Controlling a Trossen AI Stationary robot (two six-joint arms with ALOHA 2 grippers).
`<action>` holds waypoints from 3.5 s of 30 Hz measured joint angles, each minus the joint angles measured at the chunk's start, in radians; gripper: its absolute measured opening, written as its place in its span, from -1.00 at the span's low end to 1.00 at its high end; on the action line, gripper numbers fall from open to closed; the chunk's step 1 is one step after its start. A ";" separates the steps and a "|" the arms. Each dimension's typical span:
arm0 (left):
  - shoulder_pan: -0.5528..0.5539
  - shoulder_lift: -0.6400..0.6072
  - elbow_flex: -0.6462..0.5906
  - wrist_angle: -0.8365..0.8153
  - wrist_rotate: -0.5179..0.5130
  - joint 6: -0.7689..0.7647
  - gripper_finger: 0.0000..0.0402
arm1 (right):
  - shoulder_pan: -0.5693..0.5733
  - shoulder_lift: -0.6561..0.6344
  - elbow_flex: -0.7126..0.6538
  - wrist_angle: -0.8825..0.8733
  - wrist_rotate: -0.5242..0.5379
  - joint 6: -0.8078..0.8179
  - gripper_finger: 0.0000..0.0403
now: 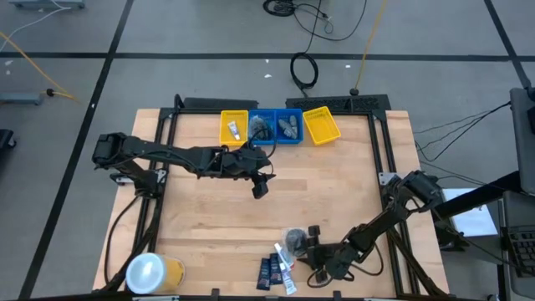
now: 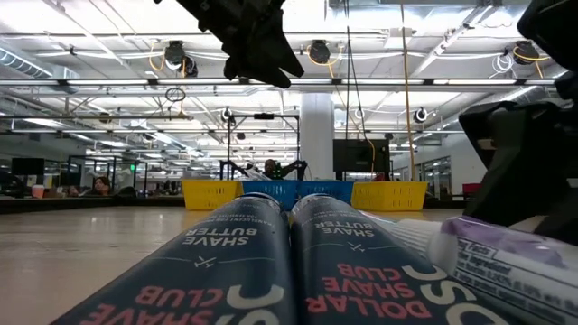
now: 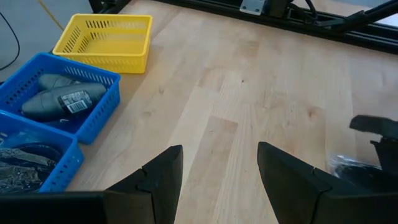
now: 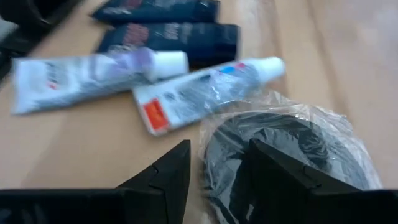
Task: Pick & Place Travel size toiletries
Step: Put the hairbrush into the left blue bin
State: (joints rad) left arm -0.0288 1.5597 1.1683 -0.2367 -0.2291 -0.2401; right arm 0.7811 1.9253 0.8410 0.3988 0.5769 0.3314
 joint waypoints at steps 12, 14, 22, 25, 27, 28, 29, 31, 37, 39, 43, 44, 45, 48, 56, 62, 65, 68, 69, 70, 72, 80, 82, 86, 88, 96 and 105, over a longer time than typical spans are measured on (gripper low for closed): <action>0.000 0.000 0.000 0.001 -0.001 0.010 0.03 | -0.004 -0.002 0.000 -0.157 0.134 0.076 -0.23; 0.000 0.000 0.000 0.001 0.000 0.010 0.03 | -0.004 -0.002 -0.001 -0.162 0.149 0.077 -0.25; 0.000 0.000 0.000 0.001 -0.001 0.010 0.03 | -0.007 -0.002 -0.002 -0.204 0.177 0.128 -0.71; 0.000 0.000 0.000 0.001 -0.001 0.010 0.03 | -0.007 -0.002 -0.002 -0.206 0.170 0.128 -0.93; 0.000 0.000 0.000 0.001 -0.001 0.010 0.03 | -0.007 -0.002 -0.002 -0.202 0.168 0.128 -0.95; 0.000 0.000 0.000 0.001 -0.001 0.010 0.03 | -0.007 -0.005 -0.002 -0.200 0.165 0.128 -0.95; 0.000 0.000 0.000 0.001 -0.001 0.010 0.03 | -0.008 -0.011 -0.002 -0.197 0.158 0.128 -0.95; 0.000 0.000 0.000 0.001 -0.001 0.010 0.03 | -0.008 -0.026 -0.003 -0.198 0.150 0.122 -0.98; 0.000 0.000 0.000 0.002 -0.001 0.021 0.03 | -0.007 -0.124 -0.008 -0.220 0.133 0.055 -1.00; 0.000 0.000 0.000 0.002 -0.001 0.025 0.03 | -0.008 -0.167 -0.007 -0.222 0.153 0.025 -1.00; 0.000 0.000 0.000 0.002 -0.001 0.041 0.03 | -0.008 -0.249 -0.006 -0.235 0.196 -0.057 -1.00; 0.000 0.000 0.000 0.002 -0.001 0.051 0.03 | -0.008 -0.273 -0.006 -0.238 0.206 -0.081 -1.00; 0.000 0.000 0.000 0.002 -0.001 0.063 0.03 | -0.008 -0.297 -0.006 -0.244 0.217 -0.101 -1.00; 0.000 0.000 0.000 0.003 0.000 0.106 0.03 | -0.009 -0.362 -0.006 -0.266 0.257 -0.162 -1.00; -0.005 0.000 -0.001 0.029 0.109 0.268 0.03 | -0.034 -0.510 -0.005 -0.269 0.313 -0.291 -1.00; -0.037 0.000 -0.001 0.104 0.185 0.403 0.03 | -0.092 -0.571 -0.004 -0.256 0.313 -0.325 -1.00; -0.058 0.000 -0.001 0.136 0.196 0.482 0.03 | -0.125 -0.589 -0.004 -0.253 0.310 -0.325 -1.00; -0.078 0.000 -0.001 0.145 0.197 0.542 0.03 | -0.153 -0.603 -0.004 -0.253 0.309 -0.329 -1.00; -0.082 0.000 -0.001 0.145 0.197 0.553 0.03 | -0.162 -0.608 -0.004 -0.252 0.309 -0.329 -1.00; -0.087 0.000 -0.001 0.145 0.194 0.559 0.03 | -0.170 -0.611 -0.004 -0.245 0.309 -0.329 -1.00; -0.092 0.000 -0.001 0.146 0.180 0.559 0.03 | -0.186 -0.618 -0.004 -0.240 0.292 -0.337 -1.00; -0.092 0.000 -0.001 0.165 0.178 0.551 0.03 | -0.232 -0.621 -0.004 -0.106 0.251 -0.428 -1.00; -0.092 0.000 -0.001 0.167 0.178 0.546 0.03 | -0.243 -0.621 -0.004 -0.086 0.228 -0.444 -1.00; -0.092 0.000 -0.001 0.177 0.178 0.546 0.03 | -0.264 -0.621 -0.004 -0.041 0.196 -0.476 -1.00; -0.092 0.000 -0.001 0.181 0.178 0.546 0.03 | -0.277 -0.621 -0.004 -0.024 0.177 -0.483 -1.00; -0.092 0.000 -0.001 0.188 0.178 0.541 0.00 | -0.323 -0.621 -0.003 0.004 0.176 -0.511 -1.00; -0.087 0.000 -0.001 0.189 0.176 0.542 -0.60 | -0.329 -0.621 -0.003 0.036 0.135 -0.540 -1.00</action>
State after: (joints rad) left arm -0.1162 1.5600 1.1675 -0.0475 -0.0528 0.3016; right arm 0.4519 1.3041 0.8379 0.4351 0.7116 -0.2089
